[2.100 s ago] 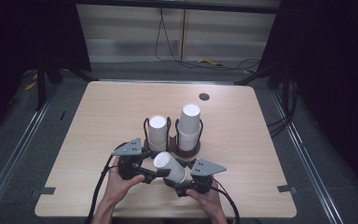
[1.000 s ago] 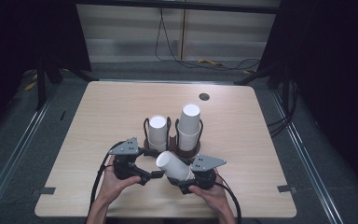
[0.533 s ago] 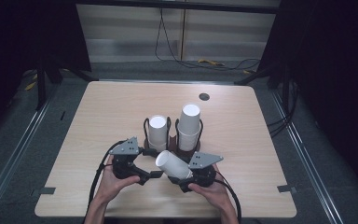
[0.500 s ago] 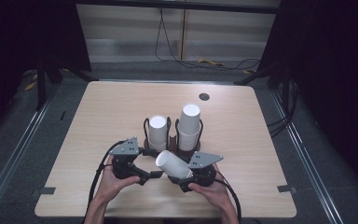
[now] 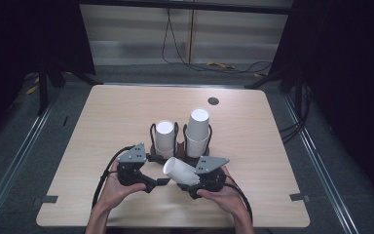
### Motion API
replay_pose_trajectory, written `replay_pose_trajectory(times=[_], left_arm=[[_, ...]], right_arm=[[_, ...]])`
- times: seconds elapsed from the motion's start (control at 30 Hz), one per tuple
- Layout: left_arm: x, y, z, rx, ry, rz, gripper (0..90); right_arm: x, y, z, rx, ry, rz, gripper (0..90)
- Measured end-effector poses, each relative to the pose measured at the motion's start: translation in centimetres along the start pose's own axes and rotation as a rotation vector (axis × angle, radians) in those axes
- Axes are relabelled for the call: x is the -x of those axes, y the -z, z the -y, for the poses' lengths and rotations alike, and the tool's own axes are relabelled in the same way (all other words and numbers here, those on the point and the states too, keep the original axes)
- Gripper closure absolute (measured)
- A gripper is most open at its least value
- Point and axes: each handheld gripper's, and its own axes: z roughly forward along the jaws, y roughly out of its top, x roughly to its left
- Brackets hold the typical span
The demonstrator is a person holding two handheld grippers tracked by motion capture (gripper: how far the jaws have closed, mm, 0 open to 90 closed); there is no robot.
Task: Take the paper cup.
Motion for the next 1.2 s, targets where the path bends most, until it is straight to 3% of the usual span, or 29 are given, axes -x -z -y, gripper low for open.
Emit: replay_pose_trajectory(times=[0.07,0.23,0.37,0.43,0.67,0.97,1.2], left_arm=[[0.0,0.0,0.0,-0.004,-0.004,0.001,20.3],[0.2,-0.1,-0.1,-0.016,-0.071,-0.06,26.1],[0.0,-0.1,0.0,-0.042,-0.038,-0.042,26.0],[-0.1,-0.2,-0.1,-0.081,-0.022,-0.036,21.8],[-0.2,-0.3,-0.7,-0.114,-0.037,-0.018,15.9],[-0.2,-0.4,-1.0,-0.171,-0.066,-0.007,23.2],[-0.4,-0.7,-1.3,-0.199,-0.068,0.0,20.2]], right_arm=[[0.1,0.0,-0.1,-0.006,0.002,0.004,24.5],[0.3,0.2,-0.6,-0.028,0.019,0.003,24.5],[0.4,0.2,-0.7,-0.044,0.032,-0.003,24.4],[0.6,0.0,-0.9,-0.069,0.044,-0.01,24.4],[0.9,-0.4,-1.7,-0.121,0.073,-0.019,24.5],[1.2,-0.5,-2.4,-0.185,0.11,-0.035,24.5],[1.2,-0.7,-2.5,-0.209,0.118,-0.049,24.5]])
